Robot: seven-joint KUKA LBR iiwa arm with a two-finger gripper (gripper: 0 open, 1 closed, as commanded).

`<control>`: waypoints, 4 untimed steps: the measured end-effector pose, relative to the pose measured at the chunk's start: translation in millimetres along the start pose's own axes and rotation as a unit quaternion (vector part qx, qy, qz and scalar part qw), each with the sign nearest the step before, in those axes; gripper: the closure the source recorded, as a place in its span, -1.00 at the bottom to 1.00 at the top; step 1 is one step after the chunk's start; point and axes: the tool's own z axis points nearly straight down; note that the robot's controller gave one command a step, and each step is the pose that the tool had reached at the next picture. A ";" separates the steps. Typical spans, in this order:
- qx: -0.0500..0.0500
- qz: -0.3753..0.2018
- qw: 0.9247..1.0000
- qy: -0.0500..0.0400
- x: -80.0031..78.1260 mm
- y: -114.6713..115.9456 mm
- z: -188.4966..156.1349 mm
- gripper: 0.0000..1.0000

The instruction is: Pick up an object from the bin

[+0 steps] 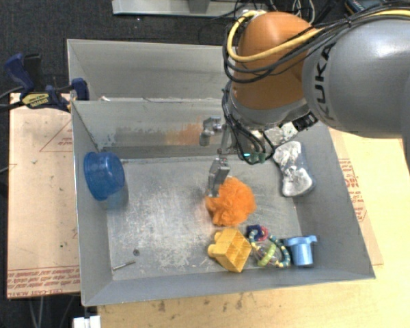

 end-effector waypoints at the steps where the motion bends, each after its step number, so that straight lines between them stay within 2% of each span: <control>1: 0.000 0.001 1.000 -0.004 -1.5 -0.3 -4.4 -1.00; 2: -0.001 -0.070 0.997 -0.007 12.6 -12.8 12.7 -1.00; 3: 0.001 -0.179 0.984 -0.005 20.2 -32.0 62.7 -1.00; 4: 0.000 -0.133 0.991 -0.006 7.4 -49.9 127.4 -1.00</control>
Offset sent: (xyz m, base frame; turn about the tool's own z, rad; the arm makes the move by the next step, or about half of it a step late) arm -0.0581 -0.0645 -0.0714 -0.5110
